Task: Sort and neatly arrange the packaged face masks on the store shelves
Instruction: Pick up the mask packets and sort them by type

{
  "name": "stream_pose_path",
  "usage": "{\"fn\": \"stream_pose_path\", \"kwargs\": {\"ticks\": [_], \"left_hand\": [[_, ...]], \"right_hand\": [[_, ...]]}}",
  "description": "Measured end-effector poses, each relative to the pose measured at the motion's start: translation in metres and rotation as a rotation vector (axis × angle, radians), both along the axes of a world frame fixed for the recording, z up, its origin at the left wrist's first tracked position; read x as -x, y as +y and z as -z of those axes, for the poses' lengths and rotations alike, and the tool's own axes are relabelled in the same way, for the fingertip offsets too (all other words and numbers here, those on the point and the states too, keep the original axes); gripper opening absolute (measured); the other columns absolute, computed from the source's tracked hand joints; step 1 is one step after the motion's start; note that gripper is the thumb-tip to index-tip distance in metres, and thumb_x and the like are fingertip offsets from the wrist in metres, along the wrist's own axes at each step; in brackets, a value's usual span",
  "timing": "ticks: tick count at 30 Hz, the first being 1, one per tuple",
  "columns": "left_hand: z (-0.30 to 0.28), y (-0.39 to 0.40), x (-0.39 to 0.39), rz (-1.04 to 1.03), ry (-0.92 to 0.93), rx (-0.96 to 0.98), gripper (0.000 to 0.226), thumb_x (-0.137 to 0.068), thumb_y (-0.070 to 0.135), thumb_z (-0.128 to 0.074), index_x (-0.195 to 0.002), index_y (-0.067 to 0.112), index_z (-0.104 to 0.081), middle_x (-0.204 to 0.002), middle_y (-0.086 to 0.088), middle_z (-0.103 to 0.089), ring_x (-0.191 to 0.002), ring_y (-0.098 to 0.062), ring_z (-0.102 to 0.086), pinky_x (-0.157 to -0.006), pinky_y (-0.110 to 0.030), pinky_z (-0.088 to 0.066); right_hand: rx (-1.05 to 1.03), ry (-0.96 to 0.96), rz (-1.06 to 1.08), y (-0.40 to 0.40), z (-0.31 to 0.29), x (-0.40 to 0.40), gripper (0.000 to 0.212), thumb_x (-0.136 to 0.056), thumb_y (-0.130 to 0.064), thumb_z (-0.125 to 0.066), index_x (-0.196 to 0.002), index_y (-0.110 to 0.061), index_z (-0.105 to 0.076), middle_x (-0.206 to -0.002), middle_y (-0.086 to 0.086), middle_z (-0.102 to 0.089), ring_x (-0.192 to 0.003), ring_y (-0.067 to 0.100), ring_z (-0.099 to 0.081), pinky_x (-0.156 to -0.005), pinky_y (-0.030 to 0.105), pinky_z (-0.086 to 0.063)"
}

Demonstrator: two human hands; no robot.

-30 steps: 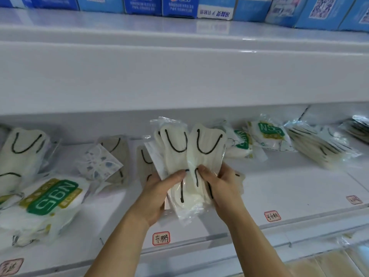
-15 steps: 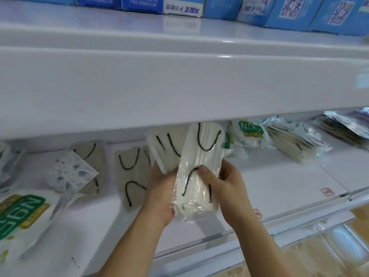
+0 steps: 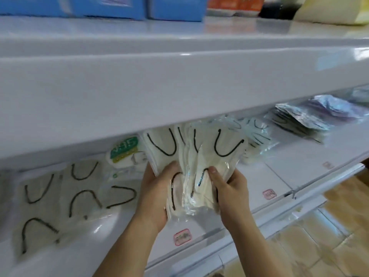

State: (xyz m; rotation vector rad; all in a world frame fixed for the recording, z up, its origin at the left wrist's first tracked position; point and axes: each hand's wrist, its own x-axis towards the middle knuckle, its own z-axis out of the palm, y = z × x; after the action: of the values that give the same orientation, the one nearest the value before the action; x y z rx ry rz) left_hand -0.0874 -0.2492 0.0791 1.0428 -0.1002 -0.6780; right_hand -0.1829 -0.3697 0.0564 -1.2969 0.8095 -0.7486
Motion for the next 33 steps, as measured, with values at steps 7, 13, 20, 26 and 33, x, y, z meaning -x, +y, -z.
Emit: {"fn": "stream_pose_path", "kwargs": {"ticks": [7,13,20,26,33], "left_hand": [[0.012,-0.139,0.054,0.027,-0.147,-0.164,0.044,-0.085,0.000,-0.076,-0.125,0.019,-0.069,-0.112,-0.006,-0.078,-0.103,-0.025,-0.075,-0.092,-0.048,-0.058],[0.017,-0.218,0.083,-0.093,-0.248,-0.268,0.045,-0.079,0.009,-0.086,-0.119,0.021,-0.071,-0.106,0.000,-0.079,-0.097,-0.019,-0.076,-0.078,-0.038,-0.062],[0.019,-0.228,0.080,-0.193,-0.083,-0.269,0.033,-0.091,0.000,-0.069,-0.118,0.020,-0.070,-0.102,-0.003,-0.080,-0.092,-0.022,-0.077,-0.072,-0.035,-0.061],[0.018,-0.228,0.080,-0.198,-0.199,-0.308,0.044,-0.080,-0.002,-0.082,-0.117,0.018,-0.071,-0.101,-0.002,-0.080,-0.094,-0.021,-0.077,-0.073,-0.032,-0.062],[0.016,-0.207,0.076,-0.267,-0.021,-0.211,0.029,-0.094,0.008,-0.068,-0.122,0.016,-0.069,-0.109,-0.009,-0.078,-0.102,-0.030,-0.075,-0.089,-0.045,-0.059]], "right_hand": [[0.032,-0.014,-0.009,-0.143,-0.006,0.058,0.008,-0.094,-0.014,-0.072,-0.100,-0.011,-0.068,-0.083,0.002,-0.077,-0.071,0.023,-0.073,-0.057,0.030,-0.057],[-0.009,0.016,-0.215,-0.219,-0.009,0.081,0.037,-0.085,-0.004,-0.080,-0.117,-0.016,-0.065,-0.102,0.006,-0.079,-0.093,0.027,-0.077,-0.078,0.047,-0.063],[-0.062,0.022,-0.222,-0.261,0.008,0.079,0.026,-0.092,-0.004,-0.071,-0.117,-0.013,-0.067,-0.102,0.004,-0.079,-0.095,0.023,-0.076,-0.076,0.036,-0.061],[0.003,0.028,-0.448,-0.266,0.000,0.057,0.035,-0.088,0.000,-0.075,-0.117,-0.014,-0.063,-0.101,0.007,-0.078,-0.091,0.029,-0.077,-0.076,0.046,-0.064],[0.069,-0.025,-0.508,-0.257,0.001,0.032,0.038,-0.082,0.003,-0.079,-0.113,-0.013,-0.065,-0.101,0.012,-0.078,-0.093,0.036,-0.075,-0.084,0.059,-0.060]]}}
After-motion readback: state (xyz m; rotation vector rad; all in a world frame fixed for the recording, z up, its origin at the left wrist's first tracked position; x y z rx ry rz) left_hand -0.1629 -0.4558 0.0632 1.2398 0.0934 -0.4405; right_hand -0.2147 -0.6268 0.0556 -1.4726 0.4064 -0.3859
